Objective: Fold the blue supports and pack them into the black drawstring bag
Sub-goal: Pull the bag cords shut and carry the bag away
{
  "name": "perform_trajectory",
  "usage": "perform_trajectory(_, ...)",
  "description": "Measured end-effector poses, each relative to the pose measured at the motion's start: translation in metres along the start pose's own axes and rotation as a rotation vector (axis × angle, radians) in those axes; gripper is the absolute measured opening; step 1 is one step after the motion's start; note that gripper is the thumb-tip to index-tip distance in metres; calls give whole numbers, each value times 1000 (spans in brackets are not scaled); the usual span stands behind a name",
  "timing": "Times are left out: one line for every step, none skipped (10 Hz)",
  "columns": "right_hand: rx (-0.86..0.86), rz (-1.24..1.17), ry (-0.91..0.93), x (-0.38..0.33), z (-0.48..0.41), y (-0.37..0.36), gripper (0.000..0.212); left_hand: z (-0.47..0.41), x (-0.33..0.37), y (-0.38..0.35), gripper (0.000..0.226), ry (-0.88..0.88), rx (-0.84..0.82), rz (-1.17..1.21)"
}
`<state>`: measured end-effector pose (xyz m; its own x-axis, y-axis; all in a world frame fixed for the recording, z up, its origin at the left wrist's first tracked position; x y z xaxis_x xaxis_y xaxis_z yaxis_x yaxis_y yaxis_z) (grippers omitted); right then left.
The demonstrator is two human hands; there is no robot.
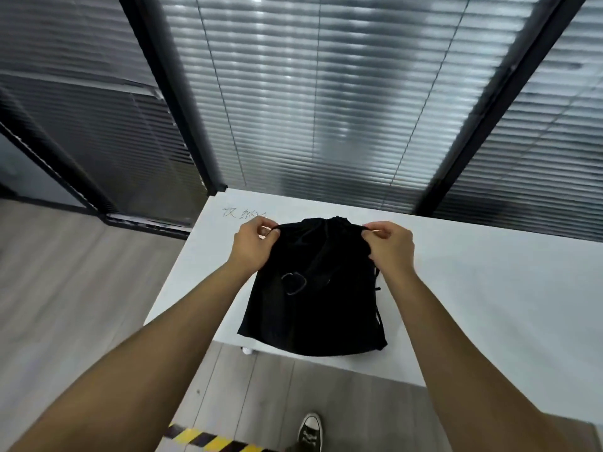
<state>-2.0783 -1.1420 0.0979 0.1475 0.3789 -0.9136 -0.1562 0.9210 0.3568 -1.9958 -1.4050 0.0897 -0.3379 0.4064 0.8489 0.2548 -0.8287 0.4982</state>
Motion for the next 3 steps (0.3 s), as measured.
perform_trajectory(-6, 2, -26, 10, -6, -5, 7, -6, -6, -11, 14, 46, 9, 24)
perform_trajectory(1, 43, -25, 21, -8, -1, 11, 2, 0, -24, 32, -4, -45, 5)
perform_trajectory(28, 50, 20, 20, -7, 2, 15, 7, 4, -26, 36, -83, -65, -30)
Point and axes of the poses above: each hand's wrist, its own z-axis away from the middle knuckle, its own y-axis out of the back of the hand, x = y × z, the point moved 2 cm from there along -z, towards the middle knuckle, and after that the axes turned 8 degrees about -x, right-handed, at the moved point
